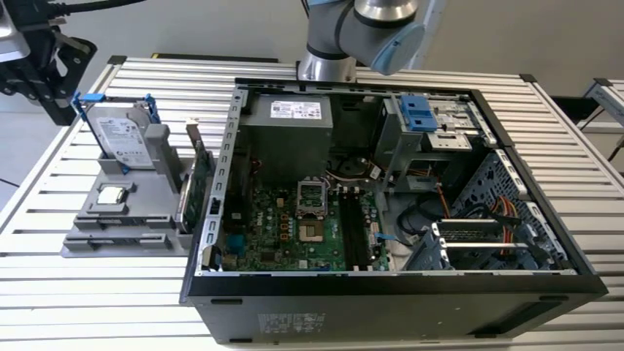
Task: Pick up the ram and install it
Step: 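Reach for the ram, then pick up the ram and move it above insertion slot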
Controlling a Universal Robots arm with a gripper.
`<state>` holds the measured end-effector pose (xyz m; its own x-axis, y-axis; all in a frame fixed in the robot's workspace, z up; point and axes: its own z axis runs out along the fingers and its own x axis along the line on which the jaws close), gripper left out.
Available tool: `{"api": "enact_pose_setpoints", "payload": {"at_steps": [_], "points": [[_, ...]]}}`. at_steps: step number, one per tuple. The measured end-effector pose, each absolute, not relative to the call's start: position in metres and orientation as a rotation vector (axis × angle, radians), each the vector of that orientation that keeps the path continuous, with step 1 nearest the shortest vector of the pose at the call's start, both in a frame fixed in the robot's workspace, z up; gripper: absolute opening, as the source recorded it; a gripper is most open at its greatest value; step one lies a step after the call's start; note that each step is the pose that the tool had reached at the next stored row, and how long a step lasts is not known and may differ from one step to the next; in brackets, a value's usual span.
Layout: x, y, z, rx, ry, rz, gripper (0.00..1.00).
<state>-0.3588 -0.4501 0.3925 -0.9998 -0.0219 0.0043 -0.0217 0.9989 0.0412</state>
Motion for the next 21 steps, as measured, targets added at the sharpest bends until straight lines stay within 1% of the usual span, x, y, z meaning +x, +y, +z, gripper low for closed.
{"api": "enact_pose_setpoints", "payload": {"at_steps": [21], "points": [[-0.359, -0.477, 0.393, 0.034, -3.136, -0.064, 0.0]]}}
